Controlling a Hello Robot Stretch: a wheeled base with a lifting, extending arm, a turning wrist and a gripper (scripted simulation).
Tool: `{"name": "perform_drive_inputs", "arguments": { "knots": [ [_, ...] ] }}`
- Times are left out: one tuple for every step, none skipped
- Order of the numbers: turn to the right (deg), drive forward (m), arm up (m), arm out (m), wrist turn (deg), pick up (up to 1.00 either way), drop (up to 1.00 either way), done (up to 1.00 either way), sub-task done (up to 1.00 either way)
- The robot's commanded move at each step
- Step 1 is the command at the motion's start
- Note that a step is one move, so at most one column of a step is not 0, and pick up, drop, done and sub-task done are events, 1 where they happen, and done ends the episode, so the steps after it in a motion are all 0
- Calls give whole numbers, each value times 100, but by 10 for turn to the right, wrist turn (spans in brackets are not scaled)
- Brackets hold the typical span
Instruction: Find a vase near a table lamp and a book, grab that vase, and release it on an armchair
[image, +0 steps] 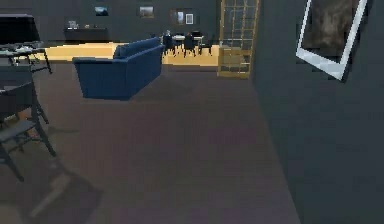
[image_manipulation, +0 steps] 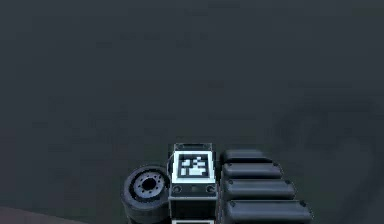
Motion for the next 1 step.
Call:
{"name": "perform_drive_inputs", "arguments": {
  "knots": [
    [0,100,0,0,0,0,0,0,0]
  ]
}}
